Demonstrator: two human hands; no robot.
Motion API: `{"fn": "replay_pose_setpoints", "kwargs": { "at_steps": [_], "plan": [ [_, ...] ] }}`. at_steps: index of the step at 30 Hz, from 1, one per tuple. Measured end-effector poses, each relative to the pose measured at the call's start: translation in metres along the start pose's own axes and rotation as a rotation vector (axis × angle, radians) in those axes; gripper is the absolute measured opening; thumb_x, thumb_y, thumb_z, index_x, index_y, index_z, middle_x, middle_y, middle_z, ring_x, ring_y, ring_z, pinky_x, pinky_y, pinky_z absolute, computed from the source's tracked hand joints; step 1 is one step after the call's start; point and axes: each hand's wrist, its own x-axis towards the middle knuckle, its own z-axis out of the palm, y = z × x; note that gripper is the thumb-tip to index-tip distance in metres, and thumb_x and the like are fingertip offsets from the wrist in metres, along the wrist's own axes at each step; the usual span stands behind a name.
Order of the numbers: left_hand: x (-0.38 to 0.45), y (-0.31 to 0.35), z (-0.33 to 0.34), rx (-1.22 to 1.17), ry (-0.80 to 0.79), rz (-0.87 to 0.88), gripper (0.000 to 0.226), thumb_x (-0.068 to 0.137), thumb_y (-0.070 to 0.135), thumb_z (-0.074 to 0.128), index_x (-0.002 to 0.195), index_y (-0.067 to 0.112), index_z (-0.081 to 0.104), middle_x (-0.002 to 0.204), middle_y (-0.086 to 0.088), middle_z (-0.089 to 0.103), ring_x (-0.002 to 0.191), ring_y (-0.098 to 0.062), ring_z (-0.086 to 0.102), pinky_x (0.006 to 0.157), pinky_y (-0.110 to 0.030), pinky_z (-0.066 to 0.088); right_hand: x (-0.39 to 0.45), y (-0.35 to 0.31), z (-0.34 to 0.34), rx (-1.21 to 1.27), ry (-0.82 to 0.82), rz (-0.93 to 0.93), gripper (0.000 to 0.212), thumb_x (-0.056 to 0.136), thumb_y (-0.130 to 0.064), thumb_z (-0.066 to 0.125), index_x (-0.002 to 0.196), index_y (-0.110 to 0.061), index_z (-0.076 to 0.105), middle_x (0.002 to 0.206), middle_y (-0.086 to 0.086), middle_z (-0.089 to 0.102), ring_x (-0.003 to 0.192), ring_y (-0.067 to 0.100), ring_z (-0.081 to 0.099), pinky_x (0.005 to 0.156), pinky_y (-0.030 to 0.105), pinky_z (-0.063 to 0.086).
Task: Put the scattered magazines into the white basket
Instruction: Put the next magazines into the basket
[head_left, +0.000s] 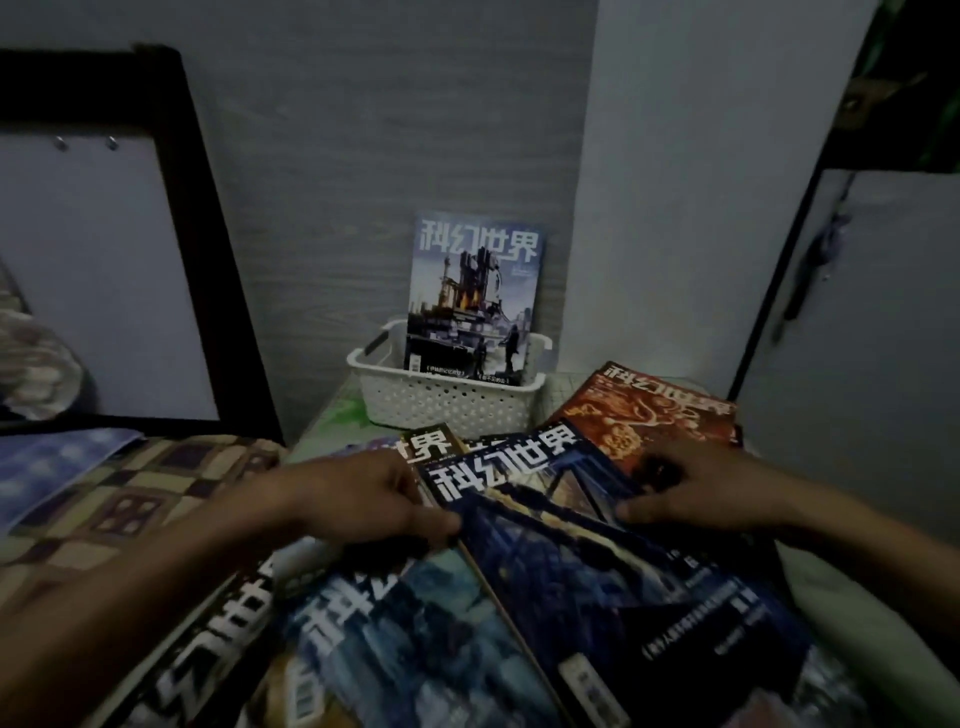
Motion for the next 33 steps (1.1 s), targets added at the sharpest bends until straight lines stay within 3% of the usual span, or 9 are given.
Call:
{"fn": "replay_pose_setpoints", "kwargs": {
  "at_steps": [3, 7, 13, 17, 21, 23, 27, 29, 33],
  "plan": [
    [-0.017, 0.022, 0.014, -0.265, -0.015, -0.065, 0.041, 0.085, 0.046, 0.069, 0.089, 0.006, 0.077, 0.076, -0.011, 0.076, 0.062, -0.020, 0.069, 0.059, -0.028, 0.058, -0.011, -0.006, 0.015, 0.267, 0.088, 0.064, 0.039, 0.072, -0.041, 0.082, 0.103, -0.024, 0.064, 0.105, -0.002, 0.069, 0.091, 0.016, 0.067, 0.077, 0.028, 0.053],
    [-0.024, 0.030, 0.042, -0.727, 0.252, -0.023, 0.012, 0.087, 0.007, 0.068, 0.097, 0.007, 0.063, 0.066, -0.006, 0.069, 0.051, -0.013, 0.065, 0.048, -0.024, 0.052, -0.029, -0.013, 0.022, 0.715, -0.032, 0.089, 0.017, 0.084, -0.009, 0.073, 0.099, -0.016, 0.071, 0.081, 0.006, 0.079, 0.072, 0.023, 0.076, 0.066, 0.032, 0.060],
    [-0.022, 0.020, 0.055, -0.966, 0.463, 0.200, 0.046, 0.088, -0.018, 0.047, 0.113, 0.017, 0.061, 0.094, -0.008, 0.078, 0.079, -0.022, 0.075, 0.057, -0.028, 0.057, -0.043, -0.025, 0.019, 1.149, 0.229, -0.101, 0.017, 0.095, -0.008, 0.059, 0.106, -0.013, 0.070, 0.088, 0.011, 0.079, 0.074, 0.028, 0.075, 0.061, 0.031, 0.059],
    [-0.020, 0.005, 0.047, -0.799, 0.480, 0.253, 0.039, 0.094, -0.008, 0.049, 0.121, 0.015, 0.065, 0.108, -0.009, 0.075, 0.098, -0.025, 0.072, 0.074, -0.032, 0.057, -0.047, -0.024, 0.007, 0.948, 0.206, -0.172, 0.034, 0.090, 0.004, 0.055, 0.106, -0.024, 0.067, 0.077, -0.009, 0.078, 0.067, 0.007, 0.073, 0.055, 0.018, 0.054],
    [-0.020, -0.012, 0.052, -0.587, 0.256, 0.113, 0.034, 0.094, -0.005, 0.052, 0.119, 0.017, 0.062, 0.103, -0.013, 0.071, 0.100, -0.029, 0.065, 0.087, -0.037, 0.048, -0.048, -0.015, 0.008, 0.687, -0.107, -0.128, 0.041, 0.088, 0.004, 0.056, 0.113, -0.027, 0.065, 0.098, -0.004, 0.078, 0.090, 0.015, 0.074, 0.085, 0.039, 0.059],
    [-0.021, -0.012, 0.051, -0.602, 0.314, 0.159, 0.036, 0.093, -0.012, 0.049, 0.111, 0.014, 0.066, 0.084, -0.005, 0.070, 0.086, -0.018, 0.065, 0.081, -0.029, 0.048, -0.045, -0.015, 0.013, 0.759, -0.122, -0.178, 0.044, 0.090, 0.006, 0.056, 0.116, -0.029, 0.062, 0.098, -0.003, 0.079, 0.092, 0.019, 0.075, 0.083, 0.042, 0.060],
    [-0.018, 0.006, 0.017, -0.781, 0.656, 0.327, 0.035, 0.088, -0.020, 0.050, 0.088, 0.011, 0.065, 0.059, 0.008, 0.069, 0.060, -0.010, 0.066, 0.055, -0.014, 0.051, -0.023, -0.034, -0.011, 1.132, 0.213, -0.263, 0.040, 0.086, 0.009, 0.062, 0.115, -0.020, 0.063, 0.080, 0.001, 0.079, 0.063, 0.018, 0.075, 0.049, 0.028, 0.056],
    [-0.012, 0.020, -0.023, -0.706, 0.837, 0.409, 0.033, 0.088, -0.018, 0.053, 0.078, 0.013, 0.057, 0.045, 0.015, 0.056, 0.051, 0.002, 0.056, 0.049, -0.007, 0.043, -0.004, -0.049, -0.037, 1.220, 0.394, -0.302, 0.026, 0.083, 0.000, 0.070, 0.106, -0.013, 0.067, 0.078, 0.002, 0.078, 0.061, 0.017, 0.074, 0.046, 0.024, 0.053],
    [0.011, 0.045, -0.107, -0.528, 1.075, 0.528, 0.026, 0.089, -0.004, 0.061, 0.084, 0.022, 0.063, 0.069, 0.015, 0.070, 0.071, 0.000, 0.068, 0.065, -0.020, 0.054, 0.031, -0.088, -0.089, 1.263, 0.584, -0.398, 0.011, 0.083, -0.011, 0.074, 0.092, -0.017, 0.069, 0.078, 0.001, 0.078, 0.061, 0.020, 0.074, 0.051, 0.029, 0.058]
  ]
}}
